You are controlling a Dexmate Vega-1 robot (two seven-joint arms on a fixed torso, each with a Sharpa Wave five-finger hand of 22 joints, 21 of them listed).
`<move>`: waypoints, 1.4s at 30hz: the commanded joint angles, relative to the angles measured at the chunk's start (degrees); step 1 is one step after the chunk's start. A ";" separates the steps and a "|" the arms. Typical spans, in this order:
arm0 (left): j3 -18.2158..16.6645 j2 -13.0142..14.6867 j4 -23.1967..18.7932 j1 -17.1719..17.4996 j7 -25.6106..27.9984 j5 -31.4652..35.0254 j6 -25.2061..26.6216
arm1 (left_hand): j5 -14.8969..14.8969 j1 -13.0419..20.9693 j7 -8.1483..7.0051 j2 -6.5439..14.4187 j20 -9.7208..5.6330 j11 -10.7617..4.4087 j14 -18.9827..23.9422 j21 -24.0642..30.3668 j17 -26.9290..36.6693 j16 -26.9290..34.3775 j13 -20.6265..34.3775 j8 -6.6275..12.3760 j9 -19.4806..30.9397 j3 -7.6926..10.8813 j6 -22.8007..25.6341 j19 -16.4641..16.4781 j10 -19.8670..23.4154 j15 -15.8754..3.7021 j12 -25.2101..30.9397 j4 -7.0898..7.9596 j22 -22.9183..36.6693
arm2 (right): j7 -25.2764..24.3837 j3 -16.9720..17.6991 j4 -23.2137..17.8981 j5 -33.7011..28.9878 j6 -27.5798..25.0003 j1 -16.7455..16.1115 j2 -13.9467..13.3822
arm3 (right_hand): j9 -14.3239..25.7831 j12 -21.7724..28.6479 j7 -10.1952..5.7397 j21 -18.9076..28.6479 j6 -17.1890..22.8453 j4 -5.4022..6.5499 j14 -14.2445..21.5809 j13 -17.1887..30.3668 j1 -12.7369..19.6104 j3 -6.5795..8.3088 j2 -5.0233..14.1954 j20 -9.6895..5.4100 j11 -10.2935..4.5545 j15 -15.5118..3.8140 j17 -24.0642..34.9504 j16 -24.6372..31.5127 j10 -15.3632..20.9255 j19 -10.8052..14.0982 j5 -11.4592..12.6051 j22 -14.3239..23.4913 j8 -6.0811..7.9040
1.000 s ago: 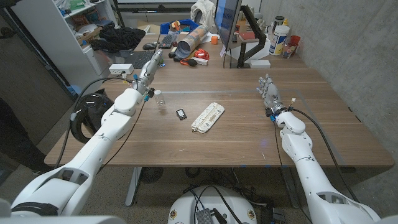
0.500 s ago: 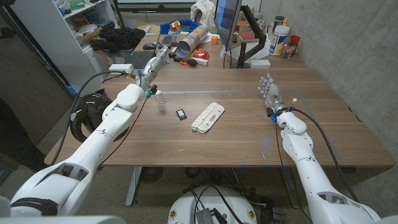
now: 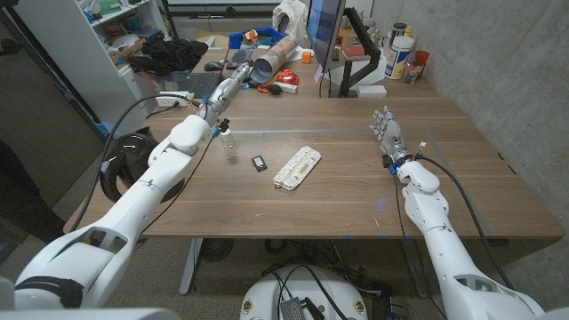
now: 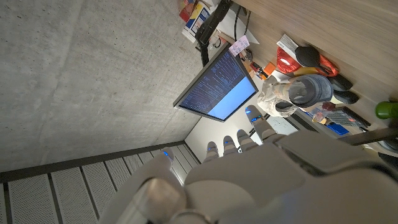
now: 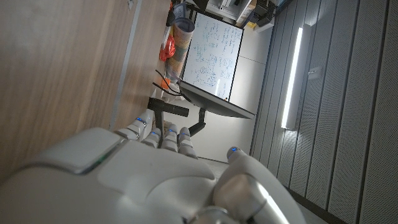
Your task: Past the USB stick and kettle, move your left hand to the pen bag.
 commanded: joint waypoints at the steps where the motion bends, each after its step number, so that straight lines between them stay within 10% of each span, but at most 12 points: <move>1: 1.12 0.53 -0.55 -0.96 -1.31 1.67 -0.36 | 0.25 0.53 -0.18 3.78 0.05 -0.50 -10.07 -0.42 0.10 -0.08 0.27 0.20 0.12 0.27 -3.59 -13.17 -7.59 -0.40 0.15 -0.02 0.16 | 0.07 0.04 0.85 0.12 0.76 0.13 0.13 | 0.20 0.12 -0.36 -0.07 -0.02 0.16 -0.38 0.09 -0.06 -0.24 4.40 -2.37 -0.27 -1.44 0.19 0.11 -0.04 0.10 0.41 0.34 0.20; 42: 2.94 1.20 -2.70 -2.41 -4.72 4.38 -1.70 | 0.32 0.93 -0.36 3.61 0.49 -0.62 -9.96 -1.23 0.08 -0.21 0.26 0.05 0.12 0.47 -3.36 -13.32 -7.46 -0.42 0.11 -0.08 0.19 | -0.19 -0.14 3.20 0.59 2.82 0.73 0.38 | 0.20 0.16 -0.31 -0.59 0.13 0.14 -0.39 0.09 -0.02 -0.44 4.44 -2.26 -0.16 -1.32 0.18 0.08 0.17 0.27 0.45 0.36 0.24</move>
